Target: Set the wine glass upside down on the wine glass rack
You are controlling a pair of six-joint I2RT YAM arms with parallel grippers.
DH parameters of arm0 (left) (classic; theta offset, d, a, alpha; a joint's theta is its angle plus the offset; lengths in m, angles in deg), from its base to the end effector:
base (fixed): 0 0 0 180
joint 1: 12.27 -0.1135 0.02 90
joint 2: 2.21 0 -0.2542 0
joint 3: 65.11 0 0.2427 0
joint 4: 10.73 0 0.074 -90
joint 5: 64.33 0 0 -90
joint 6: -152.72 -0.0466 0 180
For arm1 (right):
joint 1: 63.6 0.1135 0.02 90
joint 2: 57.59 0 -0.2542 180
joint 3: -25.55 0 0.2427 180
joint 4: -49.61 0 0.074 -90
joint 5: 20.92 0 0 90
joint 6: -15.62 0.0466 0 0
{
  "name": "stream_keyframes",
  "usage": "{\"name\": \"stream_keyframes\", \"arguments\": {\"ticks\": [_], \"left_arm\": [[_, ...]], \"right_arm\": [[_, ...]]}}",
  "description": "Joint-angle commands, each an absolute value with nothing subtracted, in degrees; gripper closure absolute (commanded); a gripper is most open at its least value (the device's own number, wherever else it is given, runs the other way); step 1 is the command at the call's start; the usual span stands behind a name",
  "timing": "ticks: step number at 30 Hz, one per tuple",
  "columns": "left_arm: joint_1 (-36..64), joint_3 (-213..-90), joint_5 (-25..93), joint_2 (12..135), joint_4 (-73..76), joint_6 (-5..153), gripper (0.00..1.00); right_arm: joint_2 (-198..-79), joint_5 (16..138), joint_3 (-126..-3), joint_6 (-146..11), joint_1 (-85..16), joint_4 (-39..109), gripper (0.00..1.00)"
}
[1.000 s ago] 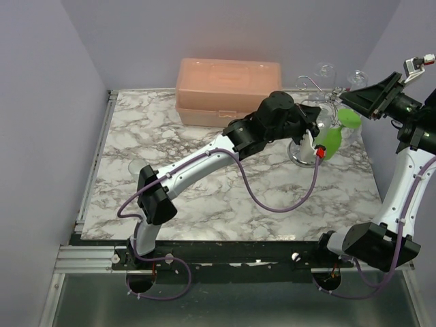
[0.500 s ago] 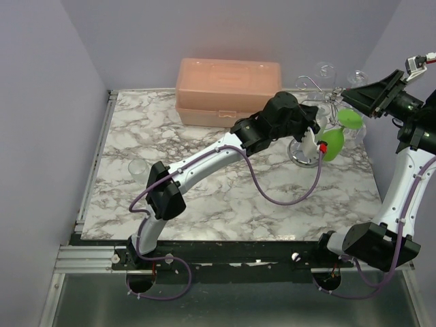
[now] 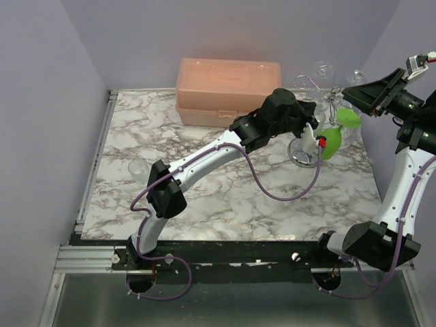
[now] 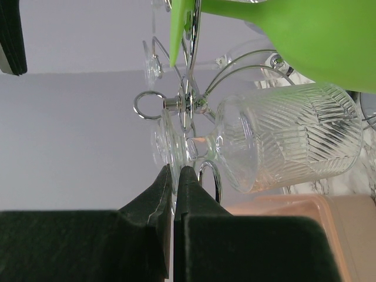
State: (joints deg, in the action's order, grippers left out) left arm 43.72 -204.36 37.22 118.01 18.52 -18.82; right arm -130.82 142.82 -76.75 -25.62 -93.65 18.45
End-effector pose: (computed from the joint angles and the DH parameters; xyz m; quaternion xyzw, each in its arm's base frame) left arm 0.2692 -0.4157 0.3911 0.7349 0.2163 0.0658 0.6393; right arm 0.2351 -0.0843 0.4716 0.0438 0.7094 0.5164 0.4777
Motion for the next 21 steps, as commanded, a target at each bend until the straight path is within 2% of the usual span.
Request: {"name": "stream_keyframes", "arguments": {"ticks": [1,21], "left_arm": [[42.23,-207.27,36.16,118.26,13.70,-18.63,1.00],[40.75,-205.02,33.82,117.28,13.78,-21.23,1.00]], "right_arm": [[-131.32,142.21,-75.90,-23.74,-93.41,21.23,0.38],[-131.94,142.12,-74.97,-22.32,-93.45,23.06,0.38]]}}
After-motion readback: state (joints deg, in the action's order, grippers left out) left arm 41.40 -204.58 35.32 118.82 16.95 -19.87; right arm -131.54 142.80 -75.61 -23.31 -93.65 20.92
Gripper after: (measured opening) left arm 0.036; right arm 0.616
